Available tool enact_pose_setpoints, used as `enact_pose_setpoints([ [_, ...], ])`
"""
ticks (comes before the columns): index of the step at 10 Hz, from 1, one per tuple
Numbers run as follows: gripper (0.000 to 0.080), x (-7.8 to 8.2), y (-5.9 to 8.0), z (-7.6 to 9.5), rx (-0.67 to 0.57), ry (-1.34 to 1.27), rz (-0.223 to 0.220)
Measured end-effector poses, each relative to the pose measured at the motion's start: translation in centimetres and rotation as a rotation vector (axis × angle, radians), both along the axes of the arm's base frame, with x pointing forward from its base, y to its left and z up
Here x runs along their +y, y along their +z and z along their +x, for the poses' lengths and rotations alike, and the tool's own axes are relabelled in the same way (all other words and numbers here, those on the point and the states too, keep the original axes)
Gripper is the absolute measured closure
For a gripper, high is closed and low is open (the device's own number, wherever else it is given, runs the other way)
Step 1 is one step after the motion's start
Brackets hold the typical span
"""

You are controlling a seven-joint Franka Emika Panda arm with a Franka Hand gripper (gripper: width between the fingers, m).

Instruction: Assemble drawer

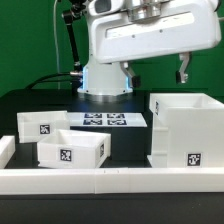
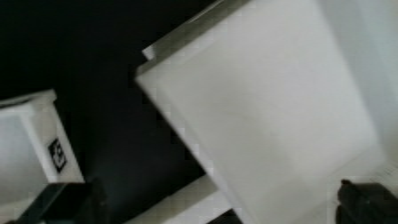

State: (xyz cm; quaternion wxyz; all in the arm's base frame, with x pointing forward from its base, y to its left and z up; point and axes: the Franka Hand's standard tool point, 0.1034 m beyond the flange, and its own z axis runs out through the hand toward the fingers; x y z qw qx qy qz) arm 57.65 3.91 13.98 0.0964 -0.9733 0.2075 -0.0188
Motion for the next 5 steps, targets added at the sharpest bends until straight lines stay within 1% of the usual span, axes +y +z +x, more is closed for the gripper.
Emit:
enact_pose_setpoints([
  [2, 0.0151, 0.1, 0.0, 0.0, -0.024, 0.131, -0.010],
  [3, 0.0151, 0.1, 0.0, 0.0, -0.028, 0.155, -0.011],
  [4, 0.0151, -0.3, -0.1, 0.0, -0.030, 0.169, -0.013],
  [5, 0.0151, -2.4, -0.3, -0.3, -0.030, 0.201, -0.021],
])
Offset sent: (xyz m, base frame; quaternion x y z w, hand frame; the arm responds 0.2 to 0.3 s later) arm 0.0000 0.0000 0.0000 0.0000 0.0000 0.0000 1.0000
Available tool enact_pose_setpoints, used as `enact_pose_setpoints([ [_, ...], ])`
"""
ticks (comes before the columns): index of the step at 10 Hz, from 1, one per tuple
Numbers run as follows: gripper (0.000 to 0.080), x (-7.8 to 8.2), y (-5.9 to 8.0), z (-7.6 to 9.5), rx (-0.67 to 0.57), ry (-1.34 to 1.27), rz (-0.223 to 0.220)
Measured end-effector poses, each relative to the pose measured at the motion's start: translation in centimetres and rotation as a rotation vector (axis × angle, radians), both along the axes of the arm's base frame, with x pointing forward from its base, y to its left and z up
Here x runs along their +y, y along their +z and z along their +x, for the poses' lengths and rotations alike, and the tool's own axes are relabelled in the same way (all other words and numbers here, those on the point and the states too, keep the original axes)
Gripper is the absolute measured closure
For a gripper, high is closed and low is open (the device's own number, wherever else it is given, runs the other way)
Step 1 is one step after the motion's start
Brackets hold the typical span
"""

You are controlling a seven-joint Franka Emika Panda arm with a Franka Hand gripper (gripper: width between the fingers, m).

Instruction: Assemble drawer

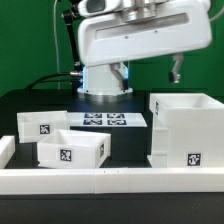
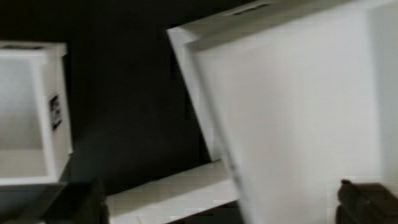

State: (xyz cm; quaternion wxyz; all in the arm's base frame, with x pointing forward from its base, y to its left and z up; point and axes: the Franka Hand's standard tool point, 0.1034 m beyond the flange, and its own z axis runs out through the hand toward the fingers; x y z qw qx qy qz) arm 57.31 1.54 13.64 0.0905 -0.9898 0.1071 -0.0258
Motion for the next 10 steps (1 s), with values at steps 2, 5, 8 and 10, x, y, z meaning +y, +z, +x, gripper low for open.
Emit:
enact_pose_setpoints([
  [2, 0.0151, -3.2, -1.0, -0.9, 0.017, -0.039, -0.013],
  [5, 0.0151, -6.7, -4.0, -1.9, -0.013, -0.026, -0.046],
  [8, 0.0151, -6.3, -3.8, -1.7, -0.013, -0.028, -0.045],
  [10, 0.0151, -6.3, -4.0, -1.8, -0.006, -0.035, -0.047],
])
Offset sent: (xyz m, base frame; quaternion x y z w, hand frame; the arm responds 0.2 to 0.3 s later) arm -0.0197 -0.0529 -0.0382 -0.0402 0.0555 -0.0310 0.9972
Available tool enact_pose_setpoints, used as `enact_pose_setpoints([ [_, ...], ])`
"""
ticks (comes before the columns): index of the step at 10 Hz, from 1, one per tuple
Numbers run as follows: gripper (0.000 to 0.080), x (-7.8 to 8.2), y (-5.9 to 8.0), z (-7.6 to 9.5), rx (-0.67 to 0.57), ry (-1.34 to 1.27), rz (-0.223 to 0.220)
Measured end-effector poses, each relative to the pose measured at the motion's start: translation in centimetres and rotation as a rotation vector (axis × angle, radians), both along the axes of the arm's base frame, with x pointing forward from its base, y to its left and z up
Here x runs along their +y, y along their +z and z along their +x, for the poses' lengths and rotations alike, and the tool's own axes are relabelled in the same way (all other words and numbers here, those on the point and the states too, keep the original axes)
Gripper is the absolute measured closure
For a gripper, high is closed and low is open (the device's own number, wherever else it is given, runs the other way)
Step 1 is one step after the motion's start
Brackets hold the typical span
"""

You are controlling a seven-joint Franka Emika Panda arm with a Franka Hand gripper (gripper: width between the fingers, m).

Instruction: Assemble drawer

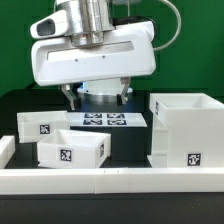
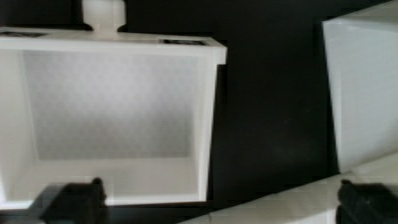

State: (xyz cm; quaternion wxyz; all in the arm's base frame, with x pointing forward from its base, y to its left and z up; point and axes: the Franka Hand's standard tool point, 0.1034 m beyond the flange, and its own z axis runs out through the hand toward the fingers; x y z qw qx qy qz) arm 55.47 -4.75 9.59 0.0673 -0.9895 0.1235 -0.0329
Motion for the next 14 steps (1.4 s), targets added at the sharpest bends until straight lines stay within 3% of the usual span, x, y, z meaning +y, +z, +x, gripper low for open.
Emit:
enact_pose_setpoints([
  [5, 0.0151, -1.1, -4.8, -1.1, 0.072, -0.102, -0.033],
  [9, 0.0151, -1.1, -4.8, -1.1, 0.073, -0.100, -0.033],
  [11, 0.0151, -1.1, -6.7, -1.5, 0.075, -0.097, -0.049],
  [14, 0.0151, -0.9, -8.3, -2.1, 0.092, -0.092, -0.057],
])
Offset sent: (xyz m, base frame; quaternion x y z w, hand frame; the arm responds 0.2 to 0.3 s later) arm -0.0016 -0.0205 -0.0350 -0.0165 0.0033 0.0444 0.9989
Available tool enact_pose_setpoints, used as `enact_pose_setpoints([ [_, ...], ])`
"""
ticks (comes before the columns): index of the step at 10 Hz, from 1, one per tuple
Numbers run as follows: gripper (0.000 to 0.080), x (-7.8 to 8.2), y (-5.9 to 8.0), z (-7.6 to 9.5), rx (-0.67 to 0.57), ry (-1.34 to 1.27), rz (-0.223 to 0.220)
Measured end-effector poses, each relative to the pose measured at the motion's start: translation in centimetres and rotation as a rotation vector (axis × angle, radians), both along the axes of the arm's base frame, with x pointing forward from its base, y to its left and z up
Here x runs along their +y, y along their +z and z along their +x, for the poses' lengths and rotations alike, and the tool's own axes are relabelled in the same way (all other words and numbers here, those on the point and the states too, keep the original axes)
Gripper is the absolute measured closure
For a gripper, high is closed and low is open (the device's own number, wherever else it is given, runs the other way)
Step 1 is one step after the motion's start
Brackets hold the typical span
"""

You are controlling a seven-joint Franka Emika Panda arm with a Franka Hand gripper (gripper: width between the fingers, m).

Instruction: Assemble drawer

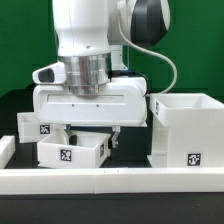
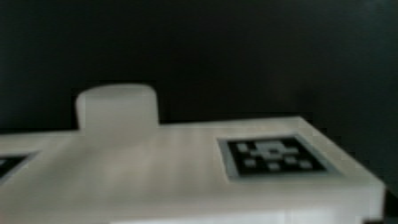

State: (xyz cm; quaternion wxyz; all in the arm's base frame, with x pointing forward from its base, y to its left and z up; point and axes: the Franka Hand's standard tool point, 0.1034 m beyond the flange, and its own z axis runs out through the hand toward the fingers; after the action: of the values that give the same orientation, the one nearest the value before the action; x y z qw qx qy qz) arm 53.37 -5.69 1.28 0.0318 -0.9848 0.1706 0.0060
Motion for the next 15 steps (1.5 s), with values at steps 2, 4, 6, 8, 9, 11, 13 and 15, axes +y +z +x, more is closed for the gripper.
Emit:
enact_pose_setpoints([
  [2, 0.0151, 0.55, -0.63, -0.13, 0.009, 0.006, -0.002],
  [4, 0.0151, 0.88, -0.77, -0.18, 0.011, 0.012, -0.002],
  [6, 0.0278, 0.73, -0.78, -0.21, 0.011, 0.014, -0.002],
  [8, 0.0552, 0.69, -0.78, -0.21, 0.011, 0.015, -0.002],
  [9, 0.0552, 0.64, -0.78, -0.21, 0.011, 0.017, -0.003],
  [11, 0.0758, 0.55, -0.74, -0.19, 0.010, 0.017, -0.003],
  [13, 0.0758, 0.56, -0.71, -0.17, 0.010, 0.019, -0.003],
  [15, 0.0758, 0.53, -0.70, -0.17, 0.008, 0.043, -0.003],
])
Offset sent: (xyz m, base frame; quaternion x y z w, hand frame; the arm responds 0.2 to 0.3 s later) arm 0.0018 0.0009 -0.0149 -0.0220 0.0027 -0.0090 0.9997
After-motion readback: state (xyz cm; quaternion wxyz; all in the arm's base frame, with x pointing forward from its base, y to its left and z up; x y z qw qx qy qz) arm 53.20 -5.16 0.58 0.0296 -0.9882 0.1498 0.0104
